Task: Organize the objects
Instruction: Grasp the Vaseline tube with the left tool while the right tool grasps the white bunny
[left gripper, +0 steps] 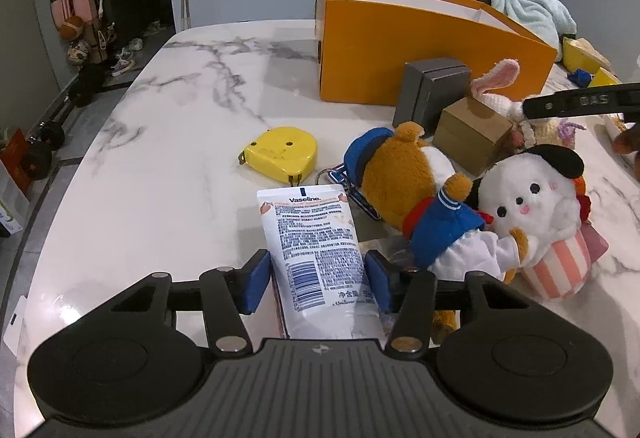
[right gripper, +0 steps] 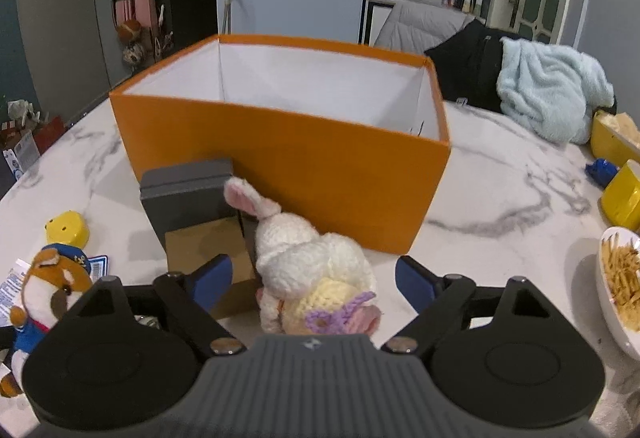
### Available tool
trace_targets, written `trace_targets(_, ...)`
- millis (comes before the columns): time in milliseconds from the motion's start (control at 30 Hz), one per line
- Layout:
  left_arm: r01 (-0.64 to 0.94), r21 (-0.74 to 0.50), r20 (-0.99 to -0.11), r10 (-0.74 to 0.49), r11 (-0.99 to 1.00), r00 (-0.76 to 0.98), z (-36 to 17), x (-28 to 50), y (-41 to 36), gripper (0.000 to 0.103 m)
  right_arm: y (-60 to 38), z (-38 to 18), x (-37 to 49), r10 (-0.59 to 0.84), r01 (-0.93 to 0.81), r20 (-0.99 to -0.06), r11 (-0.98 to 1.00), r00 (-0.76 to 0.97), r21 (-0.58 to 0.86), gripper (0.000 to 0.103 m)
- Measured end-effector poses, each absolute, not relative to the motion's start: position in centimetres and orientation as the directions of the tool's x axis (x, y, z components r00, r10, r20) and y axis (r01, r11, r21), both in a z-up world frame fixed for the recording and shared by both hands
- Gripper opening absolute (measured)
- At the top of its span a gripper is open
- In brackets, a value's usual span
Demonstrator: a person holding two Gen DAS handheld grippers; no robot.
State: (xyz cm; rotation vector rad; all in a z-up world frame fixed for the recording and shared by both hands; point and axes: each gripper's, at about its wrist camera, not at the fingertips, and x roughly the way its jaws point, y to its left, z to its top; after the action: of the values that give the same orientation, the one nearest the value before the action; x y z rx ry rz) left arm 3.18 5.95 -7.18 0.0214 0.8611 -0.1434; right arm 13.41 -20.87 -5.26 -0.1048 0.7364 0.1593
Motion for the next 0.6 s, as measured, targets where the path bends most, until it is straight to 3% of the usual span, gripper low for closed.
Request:
trace_targets(133, 0.151, -0.068, -0.755, -0.15, 0.986, 0.639, -7.3, 3.0, 6.7, 0.058, -20.3, -6.7, 14.3, 0.106, -0.223, -0.71, 0.972, 0.697, -0.074, 0.087)
trace_targets(200, 0.153, -0.095, -0.754, -0.171, 0.984, 0.634, -7.4, 3.0, 7.3, 0.057, -20.1, -7.6, 14.7, 0.083, -0.231, -0.739, 0.968, 0.669, -0.1, 0.069)
trace_targets(367, 0.138, -0.143, -0.745, -0.199, 0.98, 0.637, -7.7, 3.1, 8.5, 0.058, -20.8, -7.2, 14.3, 0.098, -0.228, -0.741, 0.971, 0.665, -0.076, 0.058)
trace_targets(600, 0.157, -0.122, -0.728, -0.196, 0.98, 0.657, -7.8, 2.7, 8.6, 0.056, -21.9, -6.5, 13.5, 0.115, -0.192, -0.758, 0.981, 0.641, -0.013, 0.052)
